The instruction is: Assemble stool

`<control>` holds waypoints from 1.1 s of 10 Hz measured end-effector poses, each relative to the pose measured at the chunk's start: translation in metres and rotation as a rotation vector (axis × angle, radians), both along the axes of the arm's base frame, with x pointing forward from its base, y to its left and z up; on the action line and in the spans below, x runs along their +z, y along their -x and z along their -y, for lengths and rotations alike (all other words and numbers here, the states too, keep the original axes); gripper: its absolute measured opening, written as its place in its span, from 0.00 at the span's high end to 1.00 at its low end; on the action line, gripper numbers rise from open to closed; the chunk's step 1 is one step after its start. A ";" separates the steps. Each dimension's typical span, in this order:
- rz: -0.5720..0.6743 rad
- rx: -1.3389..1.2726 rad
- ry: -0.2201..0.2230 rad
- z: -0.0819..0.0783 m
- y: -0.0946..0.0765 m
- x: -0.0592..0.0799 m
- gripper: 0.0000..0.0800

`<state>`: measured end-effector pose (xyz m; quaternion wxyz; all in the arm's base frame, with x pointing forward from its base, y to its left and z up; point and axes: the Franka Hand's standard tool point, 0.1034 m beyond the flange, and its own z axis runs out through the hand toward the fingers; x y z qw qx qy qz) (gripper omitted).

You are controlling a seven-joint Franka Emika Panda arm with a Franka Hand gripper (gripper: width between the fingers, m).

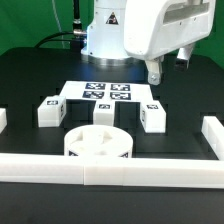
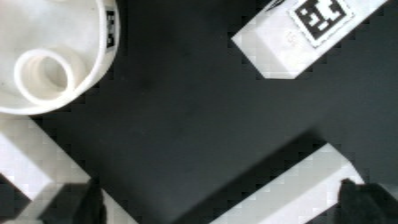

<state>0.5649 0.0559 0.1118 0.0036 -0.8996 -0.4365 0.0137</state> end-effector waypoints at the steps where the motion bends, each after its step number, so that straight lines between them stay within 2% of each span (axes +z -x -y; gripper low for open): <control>1: -0.001 0.084 0.004 0.022 -0.003 -0.008 0.19; 2: -0.003 0.107 0.008 0.041 -0.006 -0.016 0.19; 3: 0.008 0.137 0.008 0.054 -0.012 -0.025 0.19; 5: 0.007 0.165 0.003 0.070 -0.016 -0.044 0.19; 6: 0.002 0.166 0.001 0.072 -0.015 -0.049 0.19; 9: 0.001 0.167 0.001 0.072 -0.015 -0.049 0.19; 10: 0.004 0.169 0.000 0.072 -0.015 -0.054 0.19; 11: 0.007 0.165 -0.002 0.075 -0.014 -0.067 0.19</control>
Offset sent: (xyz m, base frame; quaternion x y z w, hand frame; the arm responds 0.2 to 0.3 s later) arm 0.0252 -0.0376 -0.0256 -0.0203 0.0547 -0.0728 0.9956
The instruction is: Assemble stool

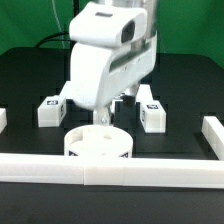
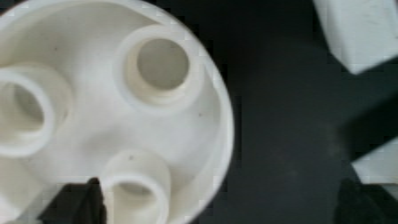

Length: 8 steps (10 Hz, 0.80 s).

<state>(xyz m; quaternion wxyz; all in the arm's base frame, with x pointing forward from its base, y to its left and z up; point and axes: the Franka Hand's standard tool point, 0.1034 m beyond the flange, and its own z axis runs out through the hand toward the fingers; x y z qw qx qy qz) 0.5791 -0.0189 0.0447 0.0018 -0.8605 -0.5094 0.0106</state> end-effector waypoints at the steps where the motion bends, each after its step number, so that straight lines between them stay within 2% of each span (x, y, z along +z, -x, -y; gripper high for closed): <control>1: -0.007 -0.002 -0.002 0.002 0.001 -0.009 0.19; 5: -0.030 -0.005 -0.006 0.002 0.007 -0.030 0.19; 8: -0.009 -0.005 -0.007 0.002 0.003 -0.034 0.22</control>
Offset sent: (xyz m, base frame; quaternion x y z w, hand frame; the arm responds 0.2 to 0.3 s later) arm 0.0029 0.0027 -0.0154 -0.0033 0.0193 0.0039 0.9998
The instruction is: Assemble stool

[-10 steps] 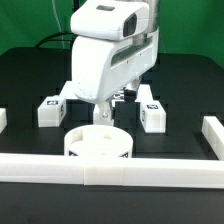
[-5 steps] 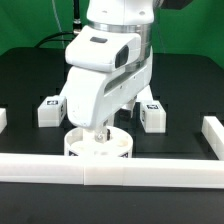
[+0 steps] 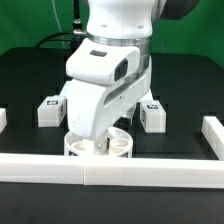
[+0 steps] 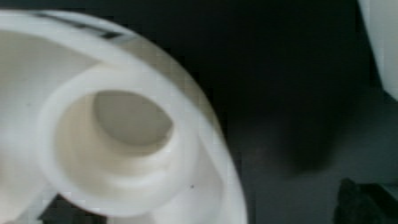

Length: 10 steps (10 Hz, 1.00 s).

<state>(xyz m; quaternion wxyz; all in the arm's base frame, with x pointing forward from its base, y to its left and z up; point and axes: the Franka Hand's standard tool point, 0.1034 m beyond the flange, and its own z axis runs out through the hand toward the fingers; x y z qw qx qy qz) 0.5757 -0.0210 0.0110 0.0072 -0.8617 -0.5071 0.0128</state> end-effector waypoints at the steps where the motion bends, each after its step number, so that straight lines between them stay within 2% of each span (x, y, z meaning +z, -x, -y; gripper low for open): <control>1: 0.003 0.000 0.000 0.000 0.000 0.000 0.22; 2: 0.002 0.000 0.000 0.000 0.000 0.000 0.43; 3: 0.002 0.000 0.000 0.000 0.000 0.000 0.60; 4: 0.002 0.000 0.000 0.000 0.000 0.000 0.60; 5: 0.000 0.000 0.000 0.000 0.000 -0.001 0.83; 6: -0.008 -0.004 0.000 0.000 0.003 -0.001 0.94; 10: -0.013 -0.004 0.001 0.000 0.004 -0.001 0.96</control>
Offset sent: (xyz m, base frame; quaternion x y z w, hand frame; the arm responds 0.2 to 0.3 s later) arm 0.0000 0.0000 0.0000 0.0000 0.0000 0.0000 1.0000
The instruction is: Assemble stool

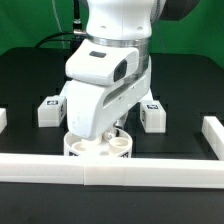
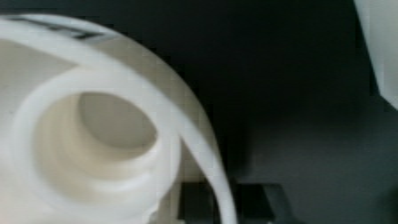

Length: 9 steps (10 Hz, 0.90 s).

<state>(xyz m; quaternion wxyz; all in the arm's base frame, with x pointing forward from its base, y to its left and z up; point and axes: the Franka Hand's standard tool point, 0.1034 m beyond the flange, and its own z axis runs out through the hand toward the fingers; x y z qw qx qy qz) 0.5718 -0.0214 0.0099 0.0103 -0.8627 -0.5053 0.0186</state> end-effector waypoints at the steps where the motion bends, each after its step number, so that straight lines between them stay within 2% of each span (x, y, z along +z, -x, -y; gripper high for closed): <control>1: 0.000 0.000 0.000 0.000 0.000 0.000 0.96; 3: -0.001 -0.007 0.001 -0.004 0.000 0.000 0.96; 9: -0.021 -0.004 -0.014 -0.099 -0.003 0.003 0.96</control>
Offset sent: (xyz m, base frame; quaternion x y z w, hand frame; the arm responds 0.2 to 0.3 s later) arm 0.0089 0.0517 -0.0030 0.0015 -0.0175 -0.0430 0.9989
